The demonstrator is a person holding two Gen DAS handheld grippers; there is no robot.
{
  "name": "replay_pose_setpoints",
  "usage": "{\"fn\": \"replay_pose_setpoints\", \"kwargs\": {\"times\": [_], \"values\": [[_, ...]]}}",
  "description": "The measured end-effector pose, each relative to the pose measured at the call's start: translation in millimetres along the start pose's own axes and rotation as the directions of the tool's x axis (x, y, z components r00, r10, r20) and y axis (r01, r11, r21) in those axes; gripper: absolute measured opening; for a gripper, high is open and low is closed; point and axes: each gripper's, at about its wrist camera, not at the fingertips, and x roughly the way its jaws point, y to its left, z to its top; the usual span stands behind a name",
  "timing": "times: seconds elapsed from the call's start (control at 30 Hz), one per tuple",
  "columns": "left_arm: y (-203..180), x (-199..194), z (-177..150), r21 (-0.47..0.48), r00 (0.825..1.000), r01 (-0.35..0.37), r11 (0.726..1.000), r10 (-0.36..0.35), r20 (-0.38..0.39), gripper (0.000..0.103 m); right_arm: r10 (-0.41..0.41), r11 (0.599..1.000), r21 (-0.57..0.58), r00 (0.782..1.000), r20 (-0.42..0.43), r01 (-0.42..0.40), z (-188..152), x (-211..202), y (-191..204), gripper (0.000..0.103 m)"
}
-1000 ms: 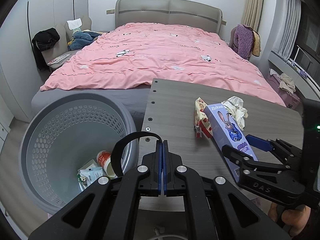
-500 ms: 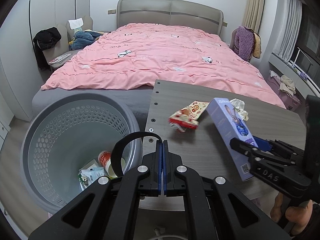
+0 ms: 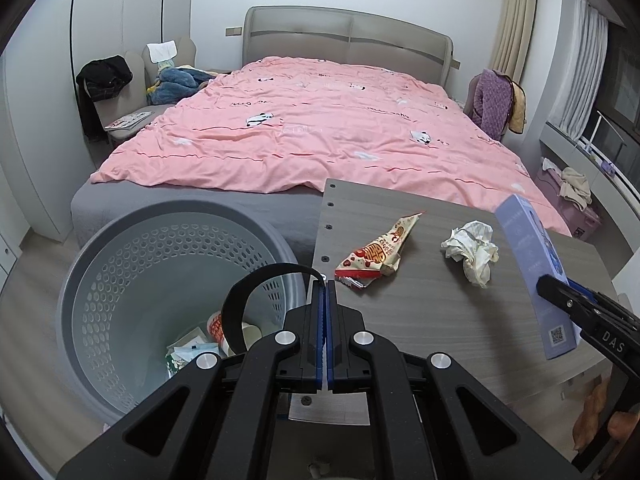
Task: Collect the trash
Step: 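Carry the box and band over the grey basket with both grippers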
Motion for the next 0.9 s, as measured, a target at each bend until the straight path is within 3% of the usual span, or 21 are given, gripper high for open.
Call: {"fn": "replay_pose_setpoints", "kwargs": {"times": [0.23,0.63,0.9], "values": [[27,-2,-3,-0.026,1.000,0.008,1.000,-0.008,-0.013,0.001,0.068,0.997,-0.027,0.998,-0.011,-0.068,-1,8,29,0.043],[93,12,1,-0.048,0.991,-0.133,0.990,0.131,-0.037,0.001,0.224,0.960,-0.140,0.965,-0.139,-0.243,6,68,123,0.043],[117,27,5,-0.025,0.983,-0.175,0.984,0.174,-0.057,0.001,0.279,0.927,-0.197,0.939,-0.202,-0.318,16,97,180,0.043]]}}
